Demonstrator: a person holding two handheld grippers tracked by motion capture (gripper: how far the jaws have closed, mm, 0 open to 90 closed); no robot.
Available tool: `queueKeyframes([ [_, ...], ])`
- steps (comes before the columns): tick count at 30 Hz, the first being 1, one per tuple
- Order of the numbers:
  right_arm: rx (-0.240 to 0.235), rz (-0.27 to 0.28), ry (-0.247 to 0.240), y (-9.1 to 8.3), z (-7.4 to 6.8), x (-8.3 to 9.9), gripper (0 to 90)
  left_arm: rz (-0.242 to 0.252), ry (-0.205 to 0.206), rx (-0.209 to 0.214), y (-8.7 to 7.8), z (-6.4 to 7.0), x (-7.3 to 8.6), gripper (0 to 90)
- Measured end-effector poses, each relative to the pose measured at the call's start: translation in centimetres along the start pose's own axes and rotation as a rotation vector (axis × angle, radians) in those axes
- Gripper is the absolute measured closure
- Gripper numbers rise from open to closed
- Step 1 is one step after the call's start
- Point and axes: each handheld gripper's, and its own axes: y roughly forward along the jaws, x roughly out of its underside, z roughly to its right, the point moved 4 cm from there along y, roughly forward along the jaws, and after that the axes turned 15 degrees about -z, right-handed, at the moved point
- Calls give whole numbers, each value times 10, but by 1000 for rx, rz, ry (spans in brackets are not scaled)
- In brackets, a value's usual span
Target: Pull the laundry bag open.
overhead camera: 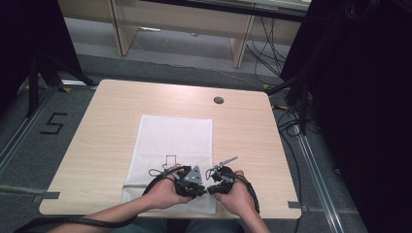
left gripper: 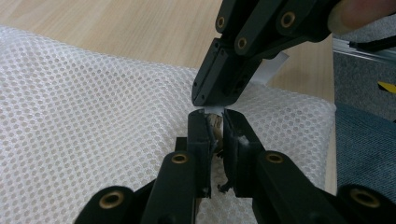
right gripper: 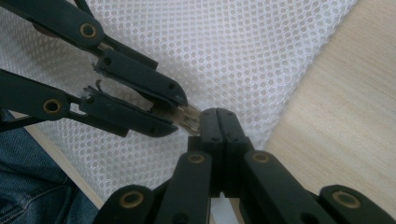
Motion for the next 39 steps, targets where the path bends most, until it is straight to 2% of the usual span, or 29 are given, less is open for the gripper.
queueKeyframes([
  [2, 0, 1, -1, 0, 0, 0, 900, -1, 13, -1, -1, -1, 0, 814],
  [7, 0, 0, -2, 0, 0, 0, 900, -3, 14, -1, -1, -1, 0, 814],
  [8, 0, 0, -3, 0, 0, 0, 900, -6, 4, 0, -2, 0, 0, 815],
  [9, 5, -1, 1, 0, -1, 0, 900, -4, 5, 3, -3, -1, 0, 814],
  [10, -1, -14, 33, -1, -3, 1, 900, -2, 4, 2, -3, -1, 0, 815],
  [12, 1, -16, 34, -1, -3, 1, 900, 0, -4, 2, -4, -1, 1, 814],
  [19, -2, -13, 34, -1, -2, 2, 900, -7, 15, -5, -6, -1, 2, 814],
  [23, -1, -14, 33, -1, -2, 2, 900, -7, -2, -1, -8, -2, 5, 815],
  [25, -2, -13, 34, -1, -2, 2, 900, -4, 15, -3, -8, -2, 5, 814],
  [26, -3, -14, 34, -1, -2, 2, 900, -6, 1, -2, -8, -1, 5, 814],
  [30, 2, -15, 35, -1, -3, 2, 900, -12, 11, -6, -9, -1, 5, 814],
  [32, 10, -1, 8, 0, -1, 1, 900, -4, 18, -7, -10, -2, 6, 815],
  [33, 11, -2, 7, 0, -2, 1, 900, -5, 7, -5, -10, -1, 7, 815],
  [35, -6, -14, 34, -1, -4, 2, 900, -9, 8, -6, -11, -1, 8, 815],
  [37, 6, -1, 7, 0, -1, 1, 900, -7, 9, -7, -12, -1, 8, 815],
  [38, 3, -13, 33, -1, -3, 1, 900, -11, 14, -12, -12, -1, 8, 815],
  [39, 4, -13, 35, -1, -3, 2, 900, -12, 15, -12, -12, -1, 8, 815],
])
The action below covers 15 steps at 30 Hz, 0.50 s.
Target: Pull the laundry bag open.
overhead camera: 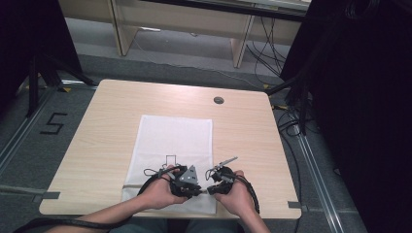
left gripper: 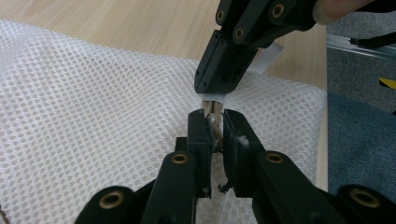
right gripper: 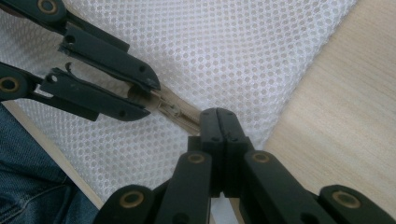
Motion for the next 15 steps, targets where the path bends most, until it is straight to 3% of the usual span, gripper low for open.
queueKeyframes([
  [5, 2, 7, -15, 0, 1, -1, 900, -1, 0, 1, 0, 0, 0, 815],
  [13, -1, 0, 2, 0, 0, 0, 900, 3, -2, -3, -4, 0, 3, 815],
  [15, -1, 0, 2, 0, 0, 0, 900, 3, 15, -4, -5, -1, 3, 815],
])
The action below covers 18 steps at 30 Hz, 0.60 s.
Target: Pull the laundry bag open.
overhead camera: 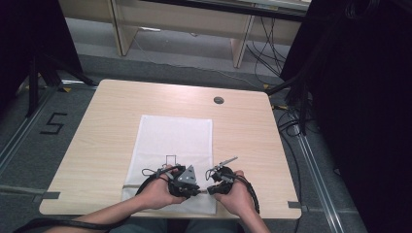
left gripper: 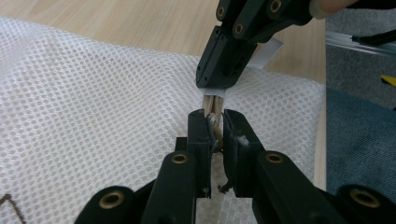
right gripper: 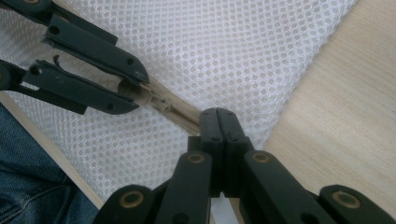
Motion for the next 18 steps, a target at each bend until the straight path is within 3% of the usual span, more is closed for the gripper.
queueKeyframes([
  [9, 0, 0, 0, 0, 0, 0, 900, 9, -30, 4, -10, -1, 8, 815],
  [15, 5, 18, -41, 1, 1, -2, 900, 0, -23, 1, -11, 0, 9, 815],
  [18, 4, 18, -38, 1, 1, -1, 900, -3, -17, -1, -13, 0, 11, 815],
])
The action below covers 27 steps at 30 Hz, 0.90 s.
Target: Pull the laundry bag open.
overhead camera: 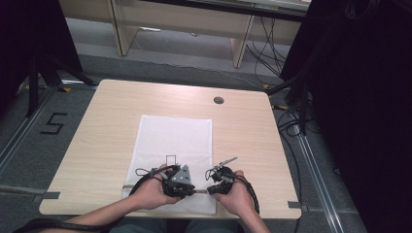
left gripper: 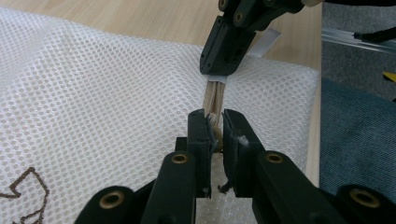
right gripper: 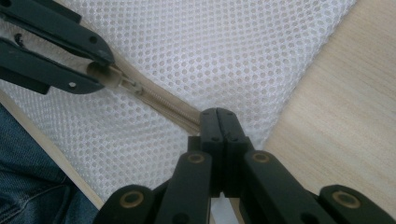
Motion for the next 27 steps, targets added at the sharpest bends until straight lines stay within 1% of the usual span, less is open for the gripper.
queueKeyframes([
  [1, 0, 0, -1, 0, 0, 0, 900, -9, 4, -4, -1, 0, 1, 815],
  [3, 0, 1, -3, 0, 0, 0, 900, -11, 2, -9, -3, -1, 4, 815],
  [6, 1, 0, -3, 0, 0, 0, 900, -6, -11, -9, -7, -2, 9, 815],
  [7, -2, -15, 28, -1, -2, 1, 900, -10, -8, -9, -8, -3, 10, 815],
  [9, 2, -10, 16, 0, -1, 0, 900, -2, -20, -9, -10, -3, 13, 815],
  [10, 4, -3, 4, 0, -1, 0, 900, -2, -13, -9, -11, -4, 14, 815],
  [11, 4, -2, 3, 0, 0, 0, 900, 2, -20, -9, -12, -3, 15, 815],
  [14, 6, -1, 2, 0, -1, 0, 900, 0, -15, -13, -14, -3, 17, 815],
  [15, 5, -2, 3, 0, -1, 0, 900, 3, -20, -8, -14, -3, 17, 815],
  [18, 5, -2, 2, 0, 0, 0, 900, -2, -12, -10, -13, -2, 18, 815],
  [19, 3, -14, 22, 0, -2, 0, 900, -1, -13, -11, -14, -2, 18, 815],
  [24, 5, -11, 17, 0, -2, 0, 900, -5, -8, -16, -14, -3, 18, 815],
  [25, 5, -10, 16, 0, -2, 0, 900, -9, -13, -16, -15, -3, 19, 815],
  [26, 5, -11, 17, 0, -2, 0, 900, -5, -8, -16, -15, -3, 19, 815],
  [27, 3, -12, 17, 0, -2, 0, 900, -2, -14, -10, -15, -4, 20, 815],
])
